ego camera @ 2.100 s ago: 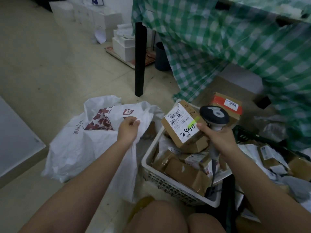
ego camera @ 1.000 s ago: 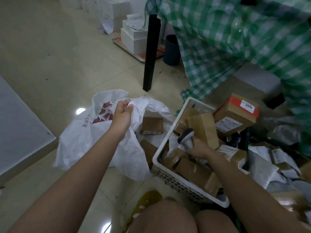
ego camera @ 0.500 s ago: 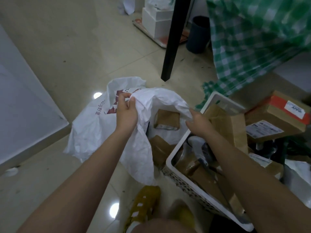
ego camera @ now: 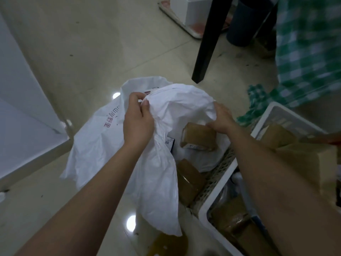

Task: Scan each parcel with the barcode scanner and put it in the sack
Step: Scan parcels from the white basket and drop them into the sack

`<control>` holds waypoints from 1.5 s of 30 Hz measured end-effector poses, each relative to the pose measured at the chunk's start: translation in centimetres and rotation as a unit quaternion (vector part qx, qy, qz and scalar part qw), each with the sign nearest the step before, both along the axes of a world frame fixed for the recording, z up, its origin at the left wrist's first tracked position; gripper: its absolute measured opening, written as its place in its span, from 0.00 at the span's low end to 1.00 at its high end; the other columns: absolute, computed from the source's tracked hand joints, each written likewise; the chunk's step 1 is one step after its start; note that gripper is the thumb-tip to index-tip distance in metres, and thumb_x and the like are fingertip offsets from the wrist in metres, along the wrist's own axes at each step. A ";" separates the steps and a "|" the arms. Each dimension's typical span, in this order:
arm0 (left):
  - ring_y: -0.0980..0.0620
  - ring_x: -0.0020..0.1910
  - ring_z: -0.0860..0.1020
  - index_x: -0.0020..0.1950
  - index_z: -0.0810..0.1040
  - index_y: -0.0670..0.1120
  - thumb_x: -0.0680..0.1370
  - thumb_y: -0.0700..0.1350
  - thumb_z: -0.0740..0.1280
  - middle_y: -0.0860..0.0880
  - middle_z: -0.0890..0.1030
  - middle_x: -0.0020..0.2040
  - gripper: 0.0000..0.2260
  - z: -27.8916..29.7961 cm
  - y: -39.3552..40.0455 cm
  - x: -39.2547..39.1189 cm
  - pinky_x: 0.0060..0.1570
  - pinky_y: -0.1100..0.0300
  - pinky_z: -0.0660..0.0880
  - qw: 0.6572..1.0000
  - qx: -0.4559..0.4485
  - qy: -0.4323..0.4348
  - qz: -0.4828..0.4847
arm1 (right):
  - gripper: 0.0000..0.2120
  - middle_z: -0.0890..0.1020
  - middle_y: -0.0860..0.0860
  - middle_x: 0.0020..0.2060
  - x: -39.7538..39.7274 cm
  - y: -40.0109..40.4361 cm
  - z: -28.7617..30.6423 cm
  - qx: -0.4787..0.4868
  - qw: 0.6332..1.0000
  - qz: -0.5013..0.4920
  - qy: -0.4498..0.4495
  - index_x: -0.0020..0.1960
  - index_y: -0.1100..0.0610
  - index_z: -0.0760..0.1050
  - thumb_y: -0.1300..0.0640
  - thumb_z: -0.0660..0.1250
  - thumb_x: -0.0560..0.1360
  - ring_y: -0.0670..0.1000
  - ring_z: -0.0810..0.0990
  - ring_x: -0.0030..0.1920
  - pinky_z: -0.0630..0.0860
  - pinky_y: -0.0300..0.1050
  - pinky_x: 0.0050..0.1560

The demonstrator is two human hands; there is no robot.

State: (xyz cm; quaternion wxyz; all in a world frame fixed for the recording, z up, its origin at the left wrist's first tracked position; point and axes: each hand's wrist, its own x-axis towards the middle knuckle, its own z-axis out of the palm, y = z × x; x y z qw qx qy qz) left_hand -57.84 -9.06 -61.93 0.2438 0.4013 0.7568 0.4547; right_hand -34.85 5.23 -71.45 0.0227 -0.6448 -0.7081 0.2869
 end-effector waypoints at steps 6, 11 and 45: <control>0.56 0.33 0.70 0.52 0.66 0.53 0.83 0.47 0.55 0.55 0.70 0.34 0.02 -0.9 0.0 -1.2 0.39 0.57 0.65 1.000 0.018 -0.007 0.013 | 0.52 0.42 0.54 0.78 -0.3 0.1 -1.3 0.010 0.995 -0.087 0.038 0.78 0.49 0.35 0.55 0.73 0.72 0.60 0.44 0.77 0.53 0.60 0.73; 0.56 0.31 0.69 0.55 0.67 0.51 0.83 0.46 0.55 0.55 0.69 0.33 0.03 -1.7 -0.5 -1.7 0.38 0.57 0.64 1.000 -0.002 0.010 0.027 | 0.50 0.50 0.53 0.78 0.0 1.4 -1.4 -0.023 0.999 -0.041 -0.002 0.78 0.51 0.39 0.51 0.73 0.72 0.61 0.47 0.77 0.54 0.60 0.74; 0.44 0.52 0.76 0.66 0.68 0.46 0.82 0.40 0.54 0.45 0.77 0.55 0.13 1.7 -5.1 -4.9 0.48 0.53 0.71 0.990 -0.027 0.112 0.083 | 0.20 0.78 0.53 0.48 -6.8 -7.6 13.5 -0.122 0.910 -0.111 0.379 0.65 0.52 0.69 0.62 0.68 0.76 0.48 0.78 0.42 0.78 0.37 0.36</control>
